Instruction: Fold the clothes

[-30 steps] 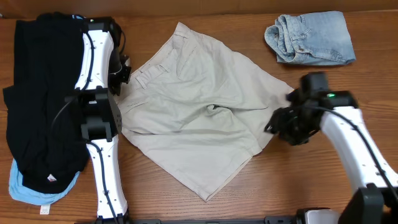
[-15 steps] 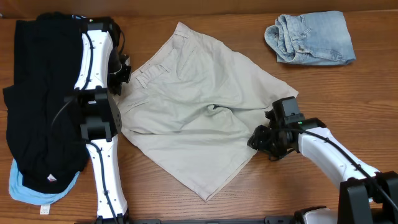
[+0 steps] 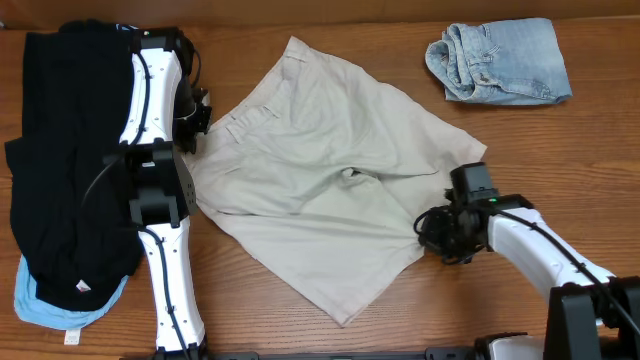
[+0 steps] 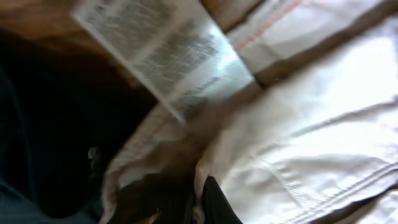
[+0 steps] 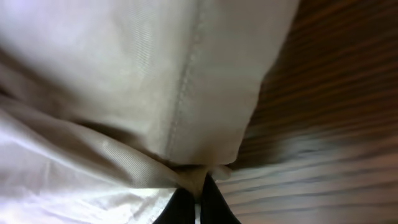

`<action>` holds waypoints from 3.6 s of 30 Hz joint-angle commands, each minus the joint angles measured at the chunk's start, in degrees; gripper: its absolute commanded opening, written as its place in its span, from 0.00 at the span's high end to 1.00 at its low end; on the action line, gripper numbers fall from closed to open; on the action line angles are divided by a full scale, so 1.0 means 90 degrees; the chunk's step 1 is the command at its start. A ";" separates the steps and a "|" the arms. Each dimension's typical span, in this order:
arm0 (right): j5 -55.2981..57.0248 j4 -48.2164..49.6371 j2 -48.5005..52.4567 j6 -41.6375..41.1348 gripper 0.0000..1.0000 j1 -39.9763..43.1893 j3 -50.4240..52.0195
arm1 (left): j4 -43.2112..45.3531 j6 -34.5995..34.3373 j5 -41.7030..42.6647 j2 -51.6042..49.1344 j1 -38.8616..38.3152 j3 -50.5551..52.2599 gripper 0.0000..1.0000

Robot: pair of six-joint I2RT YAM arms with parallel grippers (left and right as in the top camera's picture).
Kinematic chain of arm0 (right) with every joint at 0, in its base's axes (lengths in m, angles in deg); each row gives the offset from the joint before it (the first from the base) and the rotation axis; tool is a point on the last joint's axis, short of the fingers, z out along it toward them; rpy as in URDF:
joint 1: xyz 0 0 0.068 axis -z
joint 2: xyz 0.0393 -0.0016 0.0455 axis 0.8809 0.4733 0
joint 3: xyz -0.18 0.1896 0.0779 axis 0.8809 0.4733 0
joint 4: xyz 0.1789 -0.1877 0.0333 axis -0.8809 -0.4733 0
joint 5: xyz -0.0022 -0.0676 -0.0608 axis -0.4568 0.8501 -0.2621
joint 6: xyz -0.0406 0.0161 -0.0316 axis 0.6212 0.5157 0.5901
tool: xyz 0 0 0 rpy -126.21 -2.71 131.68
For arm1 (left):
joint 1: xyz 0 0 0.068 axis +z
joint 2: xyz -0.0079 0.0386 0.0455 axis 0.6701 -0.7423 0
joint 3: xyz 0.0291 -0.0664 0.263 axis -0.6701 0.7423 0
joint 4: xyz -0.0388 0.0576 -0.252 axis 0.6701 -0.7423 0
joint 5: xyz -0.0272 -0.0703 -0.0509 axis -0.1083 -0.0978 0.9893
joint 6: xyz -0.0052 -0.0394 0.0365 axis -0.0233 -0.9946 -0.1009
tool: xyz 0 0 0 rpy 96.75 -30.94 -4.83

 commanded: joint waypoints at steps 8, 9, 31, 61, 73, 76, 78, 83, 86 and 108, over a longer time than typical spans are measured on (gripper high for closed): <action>-0.0182 -0.1144 -0.0549 0.0833 0.48 0.0580 -0.0712 | -0.0017 -0.0153 0.0141 0.0362 -0.0158 -0.0027 0.74; -0.0177 -0.1418 -0.0646 0.0908 0.40 0.0580 -0.0918 | -0.0017 -0.0146 0.0141 0.0493 -0.0182 -0.0027 0.54; 0.0114 -0.2824 -0.1333 0.1362 0.25 0.0580 -0.2771 | 0.4371 0.1243 0.1078 0.1715 -0.2125 -0.0032 0.05; 0.0347 -0.2873 -0.1331 0.1355 0.25 0.0580 -0.2759 | 0.5464 0.1324 0.2645 -0.0469 -0.1583 -0.0027 0.34; 0.0347 -0.2849 -0.1331 0.1355 0.25 0.0580 -0.2759 | 0.5836 0.1350 0.2608 -0.0695 -0.1583 -0.0012 0.39; 0.0347 -0.2805 -0.1331 0.1355 0.25 0.0580 -0.2759 | 0.5875 0.1297 0.2642 -0.0886 -0.1586 -0.0012 0.41; 0.0347 -0.2795 -0.1331 0.1355 0.25 0.0580 -0.2759 | 0.5872 0.1270 0.2640 -0.0945 -0.1583 -0.0012 0.48; 0.0350 -0.2778 -0.1331 0.1355 0.25 0.0580 -0.2759 | 0.5918 0.1248 0.2674 -0.0942 -0.1583 -0.0032 0.76; 0.0350 -0.2771 -0.1331 0.1355 0.25 0.0580 -0.2759 | 0.5921 0.1183 0.2778 -0.0937 -0.1581 -0.0092 0.92; 0.0350 -0.2518 -0.1299 0.1355 0.25 0.0580 -0.2759 | 0.4799 0.1821 -0.0121 -0.0850 -0.1392 -0.1593 0.79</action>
